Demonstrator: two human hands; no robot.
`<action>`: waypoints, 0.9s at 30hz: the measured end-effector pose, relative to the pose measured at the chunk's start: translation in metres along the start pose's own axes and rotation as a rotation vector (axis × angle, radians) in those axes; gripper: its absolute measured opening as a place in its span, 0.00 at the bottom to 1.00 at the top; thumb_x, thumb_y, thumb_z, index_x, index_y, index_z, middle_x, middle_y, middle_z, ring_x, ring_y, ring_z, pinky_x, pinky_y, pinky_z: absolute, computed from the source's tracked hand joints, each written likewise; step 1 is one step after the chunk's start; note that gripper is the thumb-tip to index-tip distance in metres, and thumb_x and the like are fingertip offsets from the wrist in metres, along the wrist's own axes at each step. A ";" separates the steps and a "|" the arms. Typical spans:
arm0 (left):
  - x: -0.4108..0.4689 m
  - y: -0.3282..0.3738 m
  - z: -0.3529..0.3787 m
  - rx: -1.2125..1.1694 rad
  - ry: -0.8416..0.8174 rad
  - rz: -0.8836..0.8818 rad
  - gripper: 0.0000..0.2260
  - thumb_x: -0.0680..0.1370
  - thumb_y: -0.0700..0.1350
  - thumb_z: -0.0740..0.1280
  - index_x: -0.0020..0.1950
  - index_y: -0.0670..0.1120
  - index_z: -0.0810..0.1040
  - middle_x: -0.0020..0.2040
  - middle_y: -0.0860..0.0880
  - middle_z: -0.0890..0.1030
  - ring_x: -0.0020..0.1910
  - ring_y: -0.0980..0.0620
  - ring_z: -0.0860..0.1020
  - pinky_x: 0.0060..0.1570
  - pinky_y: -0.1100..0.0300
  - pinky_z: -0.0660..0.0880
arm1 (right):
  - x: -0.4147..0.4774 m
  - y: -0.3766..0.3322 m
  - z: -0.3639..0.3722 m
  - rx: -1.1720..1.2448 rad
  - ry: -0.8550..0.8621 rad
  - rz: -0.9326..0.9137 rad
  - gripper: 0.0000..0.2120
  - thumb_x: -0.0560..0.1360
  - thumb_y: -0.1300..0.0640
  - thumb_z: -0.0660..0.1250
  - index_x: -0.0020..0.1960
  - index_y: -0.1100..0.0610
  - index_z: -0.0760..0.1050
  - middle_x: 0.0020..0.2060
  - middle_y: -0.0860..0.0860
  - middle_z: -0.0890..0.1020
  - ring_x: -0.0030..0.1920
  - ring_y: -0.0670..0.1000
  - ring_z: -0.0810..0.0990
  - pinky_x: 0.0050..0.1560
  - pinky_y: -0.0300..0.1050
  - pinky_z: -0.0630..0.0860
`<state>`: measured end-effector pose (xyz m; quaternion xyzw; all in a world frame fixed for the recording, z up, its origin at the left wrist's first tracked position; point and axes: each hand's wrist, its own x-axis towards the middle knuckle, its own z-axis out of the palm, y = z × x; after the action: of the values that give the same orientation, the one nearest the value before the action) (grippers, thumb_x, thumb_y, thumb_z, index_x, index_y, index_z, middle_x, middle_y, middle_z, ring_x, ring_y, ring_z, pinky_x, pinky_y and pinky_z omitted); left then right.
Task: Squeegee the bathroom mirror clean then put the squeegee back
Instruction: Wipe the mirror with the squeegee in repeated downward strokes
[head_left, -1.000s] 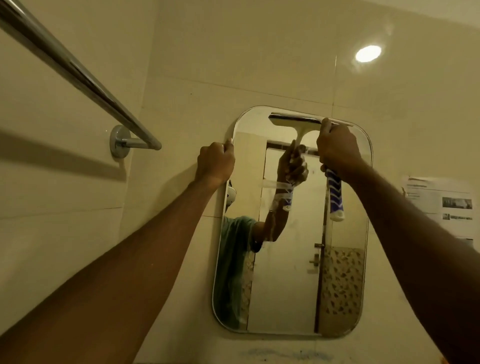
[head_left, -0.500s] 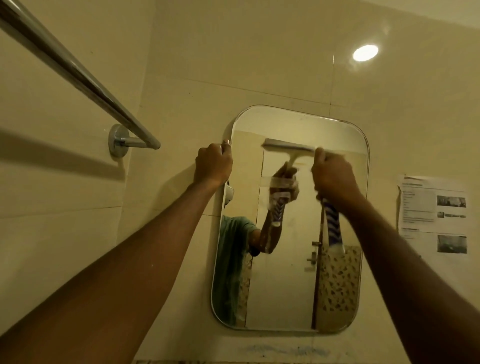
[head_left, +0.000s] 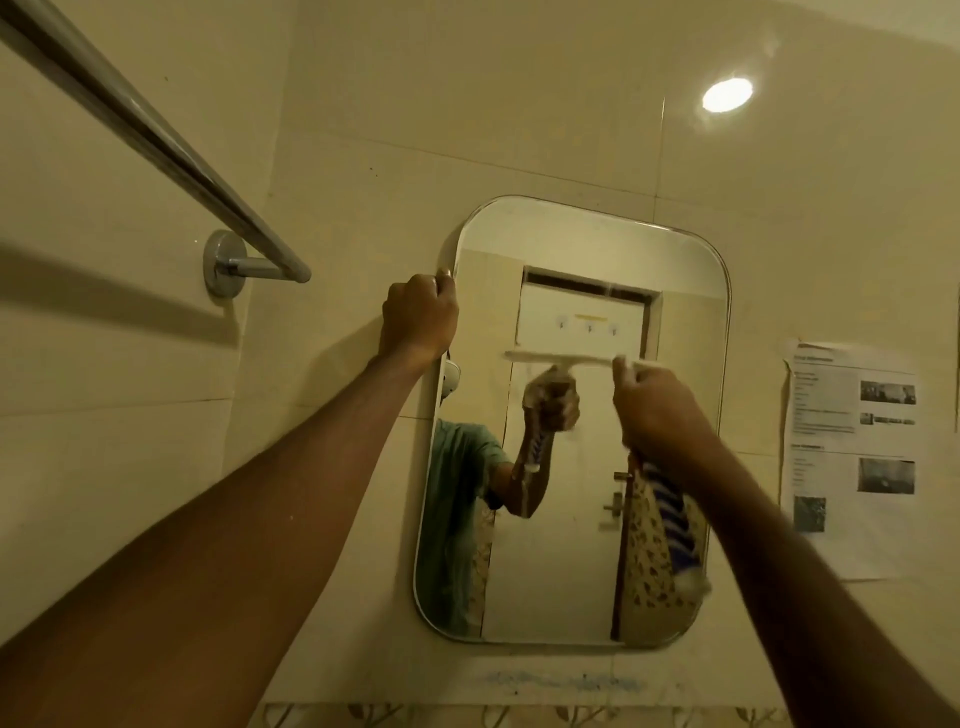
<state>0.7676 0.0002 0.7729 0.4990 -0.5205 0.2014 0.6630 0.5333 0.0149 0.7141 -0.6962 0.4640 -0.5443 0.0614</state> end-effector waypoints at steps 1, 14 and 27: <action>-0.001 -0.001 0.000 0.005 0.002 -0.005 0.21 0.82 0.50 0.52 0.35 0.43 0.73 0.40 0.38 0.80 0.45 0.39 0.77 0.41 0.54 0.68 | 0.010 -0.008 -0.008 -0.002 0.022 -0.026 0.22 0.82 0.46 0.52 0.39 0.58 0.73 0.26 0.51 0.74 0.15 0.41 0.69 0.15 0.31 0.65; -0.044 -0.023 0.004 0.044 0.018 -0.045 0.21 0.82 0.50 0.52 0.32 0.44 0.71 0.31 0.46 0.75 0.32 0.49 0.74 0.34 0.58 0.69 | -0.066 0.056 0.050 0.007 0.116 -0.081 0.25 0.83 0.46 0.48 0.32 0.54 0.70 0.21 0.49 0.74 0.18 0.45 0.74 0.18 0.41 0.74; -0.072 -0.028 -0.001 0.012 -0.021 -0.159 0.20 0.81 0.49 0.53 0.37 0.41 0.76 0.39 0.41 0.80 0.41 0.44 0.75 0.40 0.57 0.70 | -0.031 0.038 0.029 0.083 0.139 -0.082 0.23 0.83 0.47 0.49 0.36 0.57 0.70 0.25 0.51 0.73 0.16 0.41 0.72 0.15 0.29 0.64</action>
<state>0.7633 0.0072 0.6959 0.5447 -0.4849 0.1459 0.6685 0.5357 0.0034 0.6576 -0.6721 0.4152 -0.6120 0.0353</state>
